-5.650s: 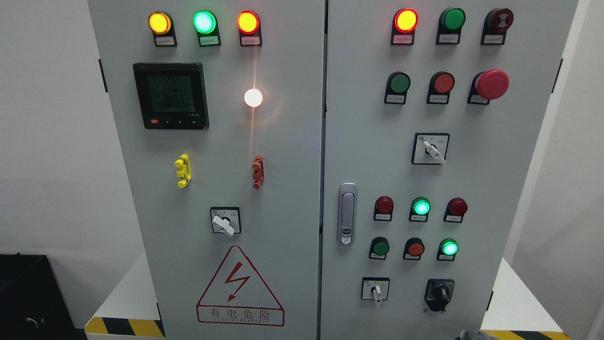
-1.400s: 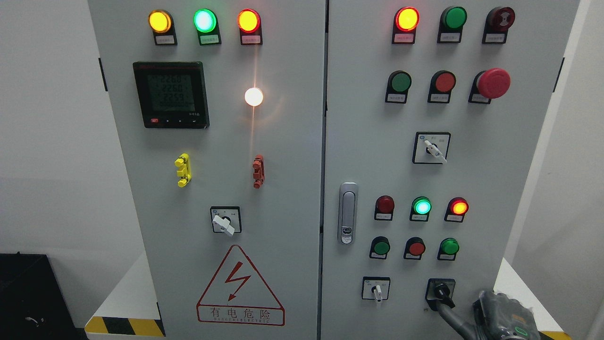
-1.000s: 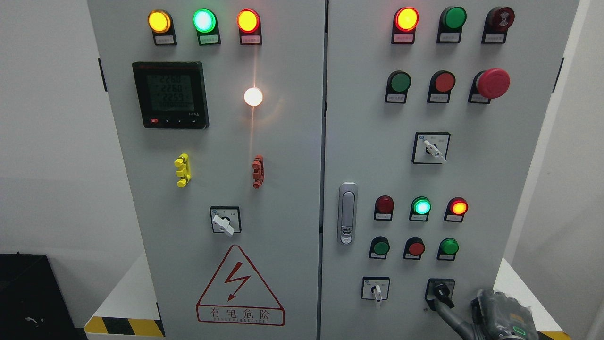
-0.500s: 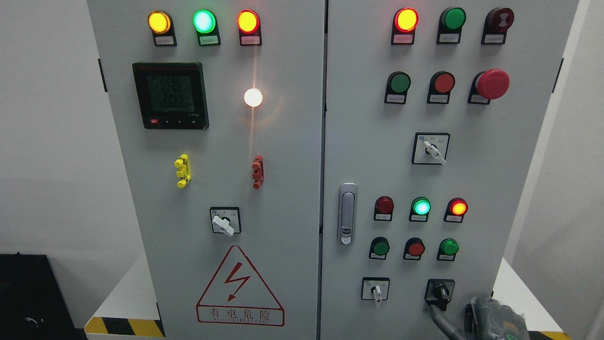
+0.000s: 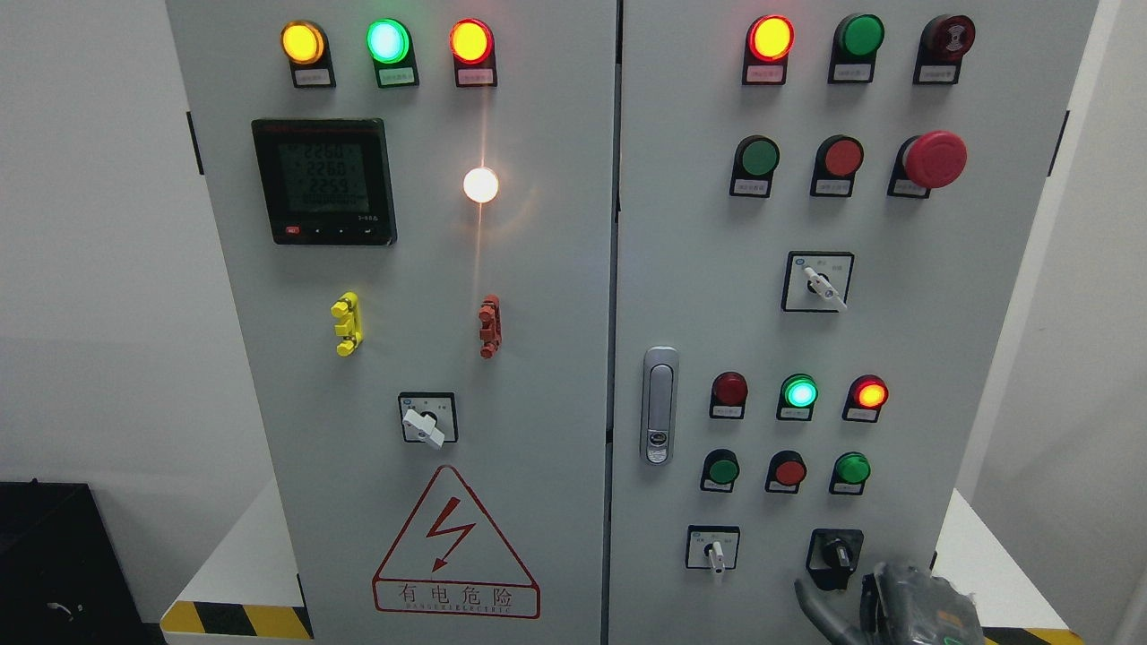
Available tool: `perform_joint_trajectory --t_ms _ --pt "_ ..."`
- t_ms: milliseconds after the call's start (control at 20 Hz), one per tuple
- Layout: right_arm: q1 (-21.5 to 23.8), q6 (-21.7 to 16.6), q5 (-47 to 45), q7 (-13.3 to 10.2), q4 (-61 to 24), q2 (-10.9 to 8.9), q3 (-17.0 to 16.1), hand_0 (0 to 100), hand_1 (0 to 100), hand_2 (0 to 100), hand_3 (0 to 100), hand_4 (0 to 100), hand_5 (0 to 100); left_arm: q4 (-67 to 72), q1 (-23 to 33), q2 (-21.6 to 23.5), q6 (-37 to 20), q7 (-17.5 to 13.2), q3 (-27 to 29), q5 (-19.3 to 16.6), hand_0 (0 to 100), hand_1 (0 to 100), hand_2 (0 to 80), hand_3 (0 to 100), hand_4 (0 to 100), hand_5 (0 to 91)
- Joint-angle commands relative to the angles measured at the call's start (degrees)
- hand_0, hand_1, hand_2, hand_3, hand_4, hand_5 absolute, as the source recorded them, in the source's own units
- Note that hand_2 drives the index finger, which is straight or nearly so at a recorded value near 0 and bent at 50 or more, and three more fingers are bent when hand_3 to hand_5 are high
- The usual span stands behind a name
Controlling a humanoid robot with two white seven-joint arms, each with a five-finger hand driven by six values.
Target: Flip black knob to close circuit
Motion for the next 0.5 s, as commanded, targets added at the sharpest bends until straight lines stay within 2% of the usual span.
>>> perform_joint_trajectory --t_ms 0,150,350,450 --pt "3.78 -0.03 -7.44 -1.11 -6.55 0.09 5.07 0 0 81 100 86 84 0.00 0.00 0.00 0.00 0.04 0.00 0.00 12 56 0.0 0 0 0.0" --pt "7.03 0.14 -8.41 -1.46 -9.54 0.09 5.07 0 1 66 94 82 72 0.00 0.00 0.00 0.00 0.04 0.00 0.00 12 56 0.0 0 0 0.0" --pt "11.34 0.41 -14.20 -6.19 -11.57 0.00 4.80 0 1 52 82 74 63 0.00 0.00 0.00 0.00 0.04 0.00 0.00 12 56 0.0 0 0 0.0" --pt "11.79 0.41 -18.15 -8.22 -11.75 0.09 4.37 0 2 46 74 68 56 0.00 0.00 0.00 0.00 0.04 0.00 0.00 12 56 0.0 0 0 0.0"
